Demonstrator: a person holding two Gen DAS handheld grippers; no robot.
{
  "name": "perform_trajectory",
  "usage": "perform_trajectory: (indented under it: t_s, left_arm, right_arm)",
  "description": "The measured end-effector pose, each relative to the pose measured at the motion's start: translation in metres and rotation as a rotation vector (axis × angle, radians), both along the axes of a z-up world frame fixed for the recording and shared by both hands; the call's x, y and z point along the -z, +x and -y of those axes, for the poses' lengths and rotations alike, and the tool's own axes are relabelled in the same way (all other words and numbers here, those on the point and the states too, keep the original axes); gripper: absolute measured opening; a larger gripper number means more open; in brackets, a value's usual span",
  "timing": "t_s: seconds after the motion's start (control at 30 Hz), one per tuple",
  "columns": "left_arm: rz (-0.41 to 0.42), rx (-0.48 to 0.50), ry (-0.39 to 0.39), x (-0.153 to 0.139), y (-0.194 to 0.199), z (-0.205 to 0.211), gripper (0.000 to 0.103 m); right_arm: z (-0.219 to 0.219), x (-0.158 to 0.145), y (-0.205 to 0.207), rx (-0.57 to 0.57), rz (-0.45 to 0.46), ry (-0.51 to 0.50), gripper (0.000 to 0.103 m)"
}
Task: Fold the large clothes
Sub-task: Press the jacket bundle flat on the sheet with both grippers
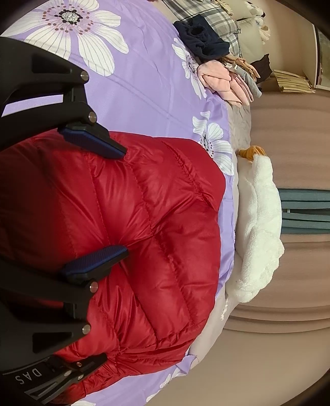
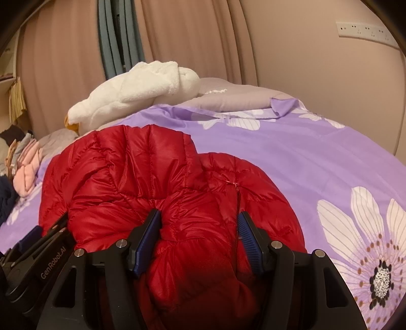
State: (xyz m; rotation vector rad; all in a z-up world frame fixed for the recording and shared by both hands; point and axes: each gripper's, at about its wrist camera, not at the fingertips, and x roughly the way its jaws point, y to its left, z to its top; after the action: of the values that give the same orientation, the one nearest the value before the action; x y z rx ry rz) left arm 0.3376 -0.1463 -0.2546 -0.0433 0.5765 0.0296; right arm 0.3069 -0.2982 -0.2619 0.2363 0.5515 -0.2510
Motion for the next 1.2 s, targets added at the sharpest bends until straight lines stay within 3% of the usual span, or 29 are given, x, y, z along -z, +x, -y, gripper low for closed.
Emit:
perform_trajectory:
  t_s: [1.2]
  left_arm:
    - [0.003, -0.011, -0.023, 0.0006, 0.0, -0.0014, 0.076]
  right_arm:
    - [0.0045, 0.0011, 0.0001, 0.006, 0.009, 0.03, 0.067]
